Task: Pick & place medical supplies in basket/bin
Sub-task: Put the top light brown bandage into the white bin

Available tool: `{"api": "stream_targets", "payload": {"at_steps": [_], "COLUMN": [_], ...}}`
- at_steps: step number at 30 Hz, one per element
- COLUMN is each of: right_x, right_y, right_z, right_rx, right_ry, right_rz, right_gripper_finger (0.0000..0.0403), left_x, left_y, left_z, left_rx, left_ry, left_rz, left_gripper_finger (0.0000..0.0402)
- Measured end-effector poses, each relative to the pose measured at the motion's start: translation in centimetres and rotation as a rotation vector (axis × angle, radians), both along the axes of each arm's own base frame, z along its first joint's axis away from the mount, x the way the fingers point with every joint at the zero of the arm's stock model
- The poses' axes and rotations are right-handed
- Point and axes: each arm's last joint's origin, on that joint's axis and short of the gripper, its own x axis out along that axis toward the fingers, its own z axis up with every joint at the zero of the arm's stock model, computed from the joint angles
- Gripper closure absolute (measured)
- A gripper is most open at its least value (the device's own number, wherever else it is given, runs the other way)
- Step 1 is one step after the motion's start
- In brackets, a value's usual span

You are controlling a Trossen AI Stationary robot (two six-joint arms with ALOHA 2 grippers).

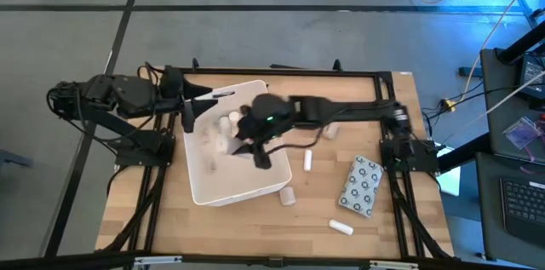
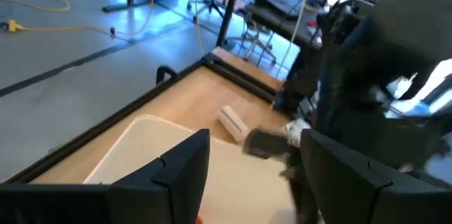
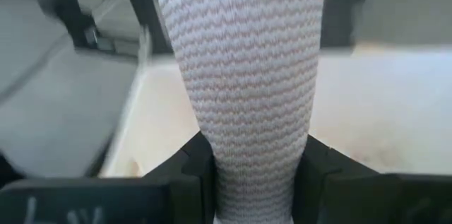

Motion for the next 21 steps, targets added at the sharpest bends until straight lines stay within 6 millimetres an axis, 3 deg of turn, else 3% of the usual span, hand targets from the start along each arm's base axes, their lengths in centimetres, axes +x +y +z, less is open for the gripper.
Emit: {"api": "stream_targets", "payload": {"at_steps": [8, 21], "right_x": [3.5, 5.3], "right_y": [0.2, 0.3], "right_z": [-6.6, -16.4], "right_rx": [-0.047, -0.127], "right_ry": [0.284, 0.574], "right_rz": [0.024, 0.09], "right_gripper_finger": [0.0287, 0.0287], "left_x": [-0.3, -0.3], "left_y": [0.0, 0.0], "left_z": [-0.8, -0.9], "left_rx": [0.014, 0.048], "left_ry": [0.088, 0.118], "left_rz": [-0.014, -0.025], "left_gripper_finger": [0.0187, 0.0187]}}
